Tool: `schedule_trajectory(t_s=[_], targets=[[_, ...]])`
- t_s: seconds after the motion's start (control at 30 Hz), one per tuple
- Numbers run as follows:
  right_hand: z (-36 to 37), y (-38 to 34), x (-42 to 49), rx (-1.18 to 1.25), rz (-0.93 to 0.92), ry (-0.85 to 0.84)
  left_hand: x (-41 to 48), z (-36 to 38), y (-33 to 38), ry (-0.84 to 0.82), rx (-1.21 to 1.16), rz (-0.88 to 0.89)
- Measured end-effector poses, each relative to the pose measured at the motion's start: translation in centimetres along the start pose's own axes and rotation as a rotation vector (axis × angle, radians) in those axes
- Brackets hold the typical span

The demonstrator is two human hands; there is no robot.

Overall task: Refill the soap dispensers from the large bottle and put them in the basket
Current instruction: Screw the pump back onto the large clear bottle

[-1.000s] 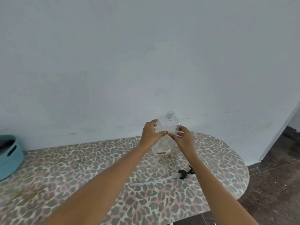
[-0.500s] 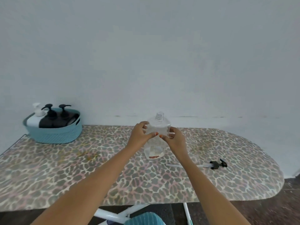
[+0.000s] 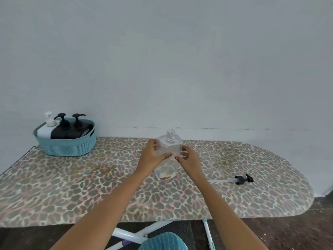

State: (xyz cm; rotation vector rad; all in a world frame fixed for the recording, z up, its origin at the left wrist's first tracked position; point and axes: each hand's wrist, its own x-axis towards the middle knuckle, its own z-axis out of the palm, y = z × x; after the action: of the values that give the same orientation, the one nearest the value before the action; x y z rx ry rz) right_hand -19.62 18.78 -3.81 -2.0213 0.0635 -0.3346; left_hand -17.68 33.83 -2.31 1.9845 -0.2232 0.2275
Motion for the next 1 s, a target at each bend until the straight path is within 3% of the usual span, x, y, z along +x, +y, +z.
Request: schedule_trajectory(t_s=[0.4, 0.5, 0.73, 1.0], targets=[[-12.1, 8.6, -0.5, -0.334, 0.557, 0.444, -0.1, 0.1, -0.7, 0.020, 0.052, 0.048], [-13.2, 9.5, -0.7, -0.319, 0.657, 0.404, -0.2, 0.2, -0.7, 0.031, 0.046, 0.050], [-13.1, 10.5, -1.6, -0.186, 0.695, 0.381, -0.3, 0.1, -0.7, 0.026, 0.023, 0.054], [-13.7, 11.4, -1.0, 0.045, 0.830, 0.469, -0.1, 0.2, -1.0, 0.022, 0.022, 0.043]])
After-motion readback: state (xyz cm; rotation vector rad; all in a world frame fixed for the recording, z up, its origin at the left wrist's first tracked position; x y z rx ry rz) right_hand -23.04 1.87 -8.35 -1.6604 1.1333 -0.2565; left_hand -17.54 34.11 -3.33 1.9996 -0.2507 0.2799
